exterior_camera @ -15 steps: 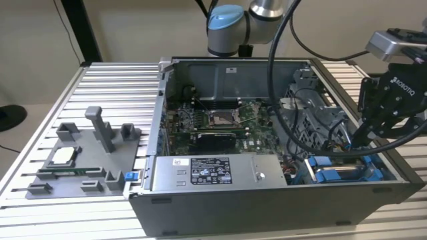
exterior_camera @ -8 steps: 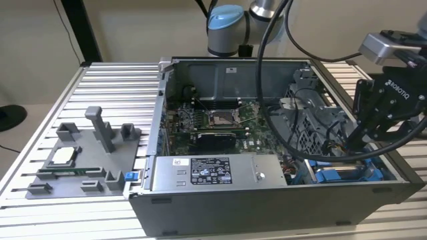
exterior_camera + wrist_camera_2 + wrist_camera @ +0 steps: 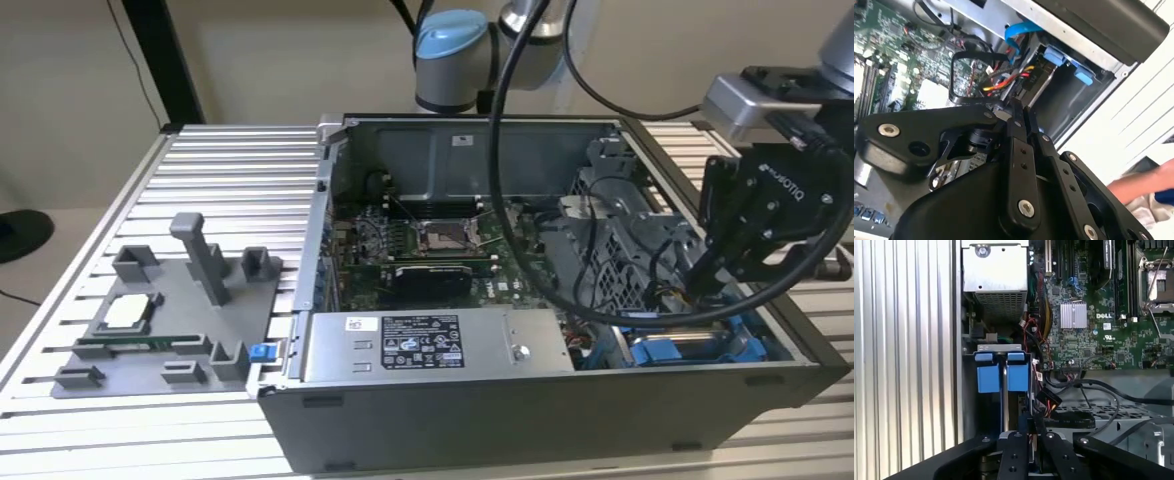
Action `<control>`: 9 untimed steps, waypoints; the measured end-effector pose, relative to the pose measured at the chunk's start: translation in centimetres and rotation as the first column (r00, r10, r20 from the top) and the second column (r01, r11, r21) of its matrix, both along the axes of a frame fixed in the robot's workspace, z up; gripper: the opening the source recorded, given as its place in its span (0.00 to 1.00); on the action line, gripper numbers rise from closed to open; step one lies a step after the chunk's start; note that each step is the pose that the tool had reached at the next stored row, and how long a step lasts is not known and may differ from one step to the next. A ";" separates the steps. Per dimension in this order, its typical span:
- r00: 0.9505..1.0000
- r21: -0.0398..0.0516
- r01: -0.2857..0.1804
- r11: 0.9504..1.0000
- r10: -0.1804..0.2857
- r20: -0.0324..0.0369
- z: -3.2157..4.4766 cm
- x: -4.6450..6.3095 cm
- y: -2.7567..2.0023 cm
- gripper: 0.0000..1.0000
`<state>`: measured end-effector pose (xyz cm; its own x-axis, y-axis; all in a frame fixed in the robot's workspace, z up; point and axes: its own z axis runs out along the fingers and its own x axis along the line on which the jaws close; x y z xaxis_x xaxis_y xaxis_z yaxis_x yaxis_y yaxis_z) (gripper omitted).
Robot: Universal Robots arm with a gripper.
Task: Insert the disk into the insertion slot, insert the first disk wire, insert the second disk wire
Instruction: 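Insert the second disk wire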
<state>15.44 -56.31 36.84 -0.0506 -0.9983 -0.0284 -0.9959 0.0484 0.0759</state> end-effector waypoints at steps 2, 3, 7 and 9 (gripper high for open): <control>1.000 0.020 0.000 1.000 0.000 0.022 0.00 -0.1 0.00 0.00; 1.000 0.028 0.000 1.000 -0.001 0.030 -0.01 -0.1 -0.01 0.00; 0.999 0.033 0.002 0.999 -0.003 0.036 -0.03 -0.2 -0.19 0.00; 0.999 0.033 0.002 0.999 -0.003 0.036 -0.04 -0.3 -0.55 0.00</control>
<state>15.10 -56.86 36.81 -0.0515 -0.9967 -0.0628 -0.9979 0.0489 0.0417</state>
